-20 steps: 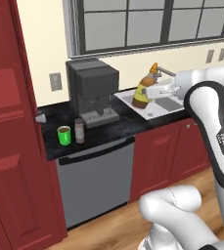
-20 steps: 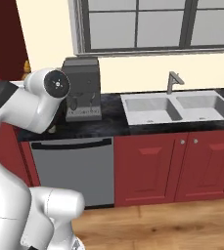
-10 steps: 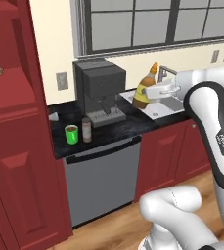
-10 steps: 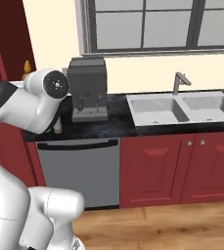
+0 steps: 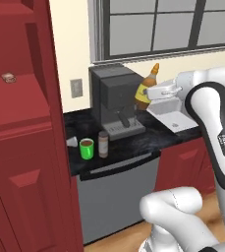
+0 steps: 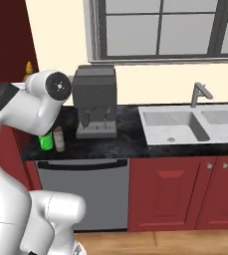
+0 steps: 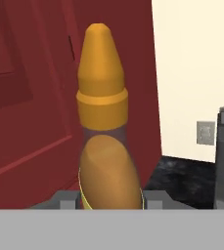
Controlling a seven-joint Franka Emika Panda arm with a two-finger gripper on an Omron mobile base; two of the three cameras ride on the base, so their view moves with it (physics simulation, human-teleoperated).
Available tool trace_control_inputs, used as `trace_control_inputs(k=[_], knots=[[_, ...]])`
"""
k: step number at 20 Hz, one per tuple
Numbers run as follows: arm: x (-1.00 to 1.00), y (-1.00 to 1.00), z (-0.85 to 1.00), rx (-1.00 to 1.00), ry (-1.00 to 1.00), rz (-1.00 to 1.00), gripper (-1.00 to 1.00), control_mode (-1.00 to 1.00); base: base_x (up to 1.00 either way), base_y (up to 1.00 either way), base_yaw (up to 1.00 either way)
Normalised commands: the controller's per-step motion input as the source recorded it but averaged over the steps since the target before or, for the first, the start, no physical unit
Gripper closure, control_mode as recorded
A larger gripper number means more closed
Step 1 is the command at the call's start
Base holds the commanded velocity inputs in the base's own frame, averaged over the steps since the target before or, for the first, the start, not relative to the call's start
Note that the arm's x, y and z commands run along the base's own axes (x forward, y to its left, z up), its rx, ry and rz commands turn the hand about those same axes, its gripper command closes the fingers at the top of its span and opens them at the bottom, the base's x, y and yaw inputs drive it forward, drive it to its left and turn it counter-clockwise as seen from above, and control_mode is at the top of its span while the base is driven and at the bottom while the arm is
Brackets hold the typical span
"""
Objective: Pick the cinnamon and honey bottle from the cabinet and place them next to the mug.
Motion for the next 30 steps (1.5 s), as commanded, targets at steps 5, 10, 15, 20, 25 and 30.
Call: trace_control_inputs(k=[5,10,15,20,25,30], knots=[[0.0,0.0,0.0,0.0,0.0,0.0,1.0,1.0,0.38,0.0,0.09],[0.0,0.0,0.0,0.0,0.0,0.0,1.0,1.0,0.0,0.0,0.0],[0.0,0.0,0.0,0.0,0.0,-0.01,1.0,-1.0,0.0,0.0,0.0],[0.61,-0.16,0.01,0.0,0.0,0.1,1.0,-1.0,0.0,0.0,0.0],[0.9,-0.8,0.0,0.0,-0.02,0.25,1.0,-1.0,0.0,0.0,0.0],[0.88,-1.0,0.0,0.0,0.0,0.33,1.0,-1.0,0.0,0.0,0.0]])
